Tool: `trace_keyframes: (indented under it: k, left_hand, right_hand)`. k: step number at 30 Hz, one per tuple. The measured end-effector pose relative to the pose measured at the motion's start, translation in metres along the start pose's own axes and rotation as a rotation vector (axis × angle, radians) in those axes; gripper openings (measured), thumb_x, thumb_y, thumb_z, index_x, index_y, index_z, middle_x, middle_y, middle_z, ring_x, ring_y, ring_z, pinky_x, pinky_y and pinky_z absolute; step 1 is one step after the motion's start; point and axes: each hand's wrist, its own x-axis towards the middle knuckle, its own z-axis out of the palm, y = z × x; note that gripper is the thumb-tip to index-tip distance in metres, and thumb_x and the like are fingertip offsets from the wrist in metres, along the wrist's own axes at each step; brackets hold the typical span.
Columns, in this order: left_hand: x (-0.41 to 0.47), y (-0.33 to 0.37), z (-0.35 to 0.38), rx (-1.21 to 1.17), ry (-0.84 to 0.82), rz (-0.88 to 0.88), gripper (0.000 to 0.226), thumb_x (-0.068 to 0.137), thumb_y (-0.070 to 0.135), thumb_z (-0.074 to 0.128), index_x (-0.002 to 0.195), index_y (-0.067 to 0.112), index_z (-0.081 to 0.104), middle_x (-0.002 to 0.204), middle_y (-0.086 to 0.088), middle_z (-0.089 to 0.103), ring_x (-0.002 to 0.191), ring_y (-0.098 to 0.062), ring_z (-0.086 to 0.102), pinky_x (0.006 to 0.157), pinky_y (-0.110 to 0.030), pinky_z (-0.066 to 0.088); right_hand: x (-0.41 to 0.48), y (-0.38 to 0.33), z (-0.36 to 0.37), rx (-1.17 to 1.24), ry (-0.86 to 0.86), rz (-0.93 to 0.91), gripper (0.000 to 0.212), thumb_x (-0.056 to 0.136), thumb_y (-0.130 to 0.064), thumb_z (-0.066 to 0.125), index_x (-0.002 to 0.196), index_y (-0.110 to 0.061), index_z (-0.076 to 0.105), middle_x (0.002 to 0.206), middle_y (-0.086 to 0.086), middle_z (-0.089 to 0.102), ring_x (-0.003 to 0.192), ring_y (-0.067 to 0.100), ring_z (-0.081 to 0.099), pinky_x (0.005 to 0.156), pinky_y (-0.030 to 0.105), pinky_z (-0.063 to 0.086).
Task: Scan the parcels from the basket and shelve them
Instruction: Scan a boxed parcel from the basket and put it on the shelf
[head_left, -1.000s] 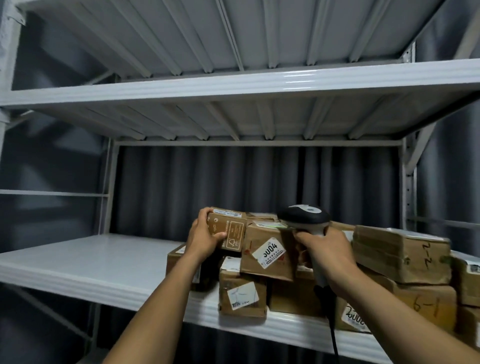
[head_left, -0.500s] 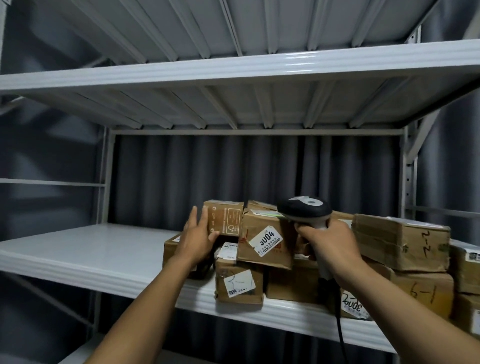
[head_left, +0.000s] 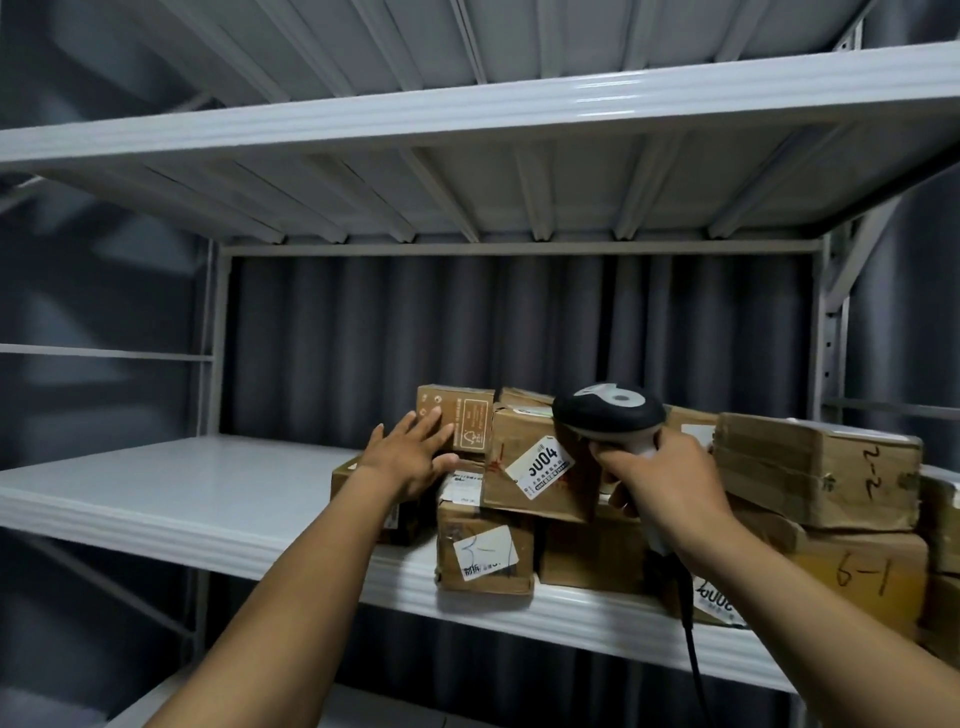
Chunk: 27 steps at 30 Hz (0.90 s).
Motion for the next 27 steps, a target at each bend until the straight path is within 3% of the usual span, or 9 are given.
trace_keyframes:
  k: [8, 10, 13, 16, 22, 27]
  left_hand:
    - [-0.003, 0.008, -0.013, 0.019, -0.024, -0.006, 0.061, 0.1, 0.056, 0.023, 0.154, 0.033, 0.006, 0.162, 0.007, -0.008, 0.15, -0.02, -0.004, 0.119, -0.053, 0.005]
    - [-0.02, 0.01, -0.022, 0.01, -0.001, -0.011, 0.062, 0.1, 0.056, 0.023, 0.154, 0.032, 0.006, 0.162, 0.008, -0.006, 0.15, -0.02, -0.002, 0.119, -0.052, 0.008]
    - [-0.053, 0.01, -0.037, -0.017, 0.035, -0.037, 0.062, 0.1, 0.055, 0.025, 0.154, 0.03, 0.01, 0.162, 0.009, -0.001, 0.15, -0.02, 0.003, 0.118, -0.051, 0.014]
    - [-0.096, 0.015, -0.047, -0.056, 0.071, -0.055, 0.061, 0.1, 0.055, 0.028, 0.154, 0.028, 0.016, 0.162, 0.006, 0.008, 0.149, -0.022, 0.011, 0.118, -0.048, 0.02]
    - [-0.179, 0.055, -0.03, -0.106, 0.145, -0.025, 0.058, 0.1, 0.051, 0.033, 0.149, 0.021, 0.034, 0.158, -0.004, 0.026, 0.143, -0.024, 0.027, 0.111, -0.037, 0.029]
    - [-0.242, 0.106, 0.021, -0.18, 0.075, 0.017, 0.057, 0.099, 0.05, 0.036, 0.145, 0.016, 0.041, 0.155, -0.01, 0.032, 0.14, -0.029, 0.031, 0.112, -0.038, 0.029]
  right_hand:
    - [0.001, -0.002, -0.008, 0.013, -0.004, 0.014, 0.011, 0.085, -0.019, 0.071, 0.08, -0.01, 0.066, 0.06, 0.004, 0.065, 0.04, 0.008, 0.056, 0.034, 0.012, 0.036]
    - [-0.006, -0.006, -0.015, 0.012, -0.012, 0.024, 0.012, 0.085, -0.019, 0.071, 0.078, -0.012, 0.065, 0.062, 0.004, 0.066, 0.04, 0.006, 0.058, 0.038, 0.015, 0.041]
    - [-0.021, -0.011, -0.027, -0.001, -0.036, 0.029, 0.012, 0.084, -0.021, 0.07, 0.078, -0.013, 0.064, 0.07, 0.006, 0.07, 0.055, 0.019, 0.065, 0.056, 0.032, 0.054]
    - [-0.044, -0.012, -0.039, 0.002, -0.05, 0.051, 0.012, 0.083, -0.02, 0.07, 0.079, -0.009, 0.066, 0.072, 0.01, 0.071, 0.058, 0.025, 0.065, 0.064, 0.039, 0.056]
    - [-0.104, 0.016, -0.064, 0.023, -0.122, 0.121, 0.01, 0.082, -0.015, 0.068, 0.082, -0.007, 0.064, 0.074, 0.014, 0.071, 0.052, 0.023, 0.064, 0.052, 0.032, 0.054]
    - [-0.164, 0.06, -0.083, 0.0, -0.168, 0.196, 0.009, 0.08, -0.019, 0.07, 0.077, -0.012, 0.064, 0.067, 0.008, 0.069, 0.043, 0.015, 0.06, 0.045, 0.022, 0.046]
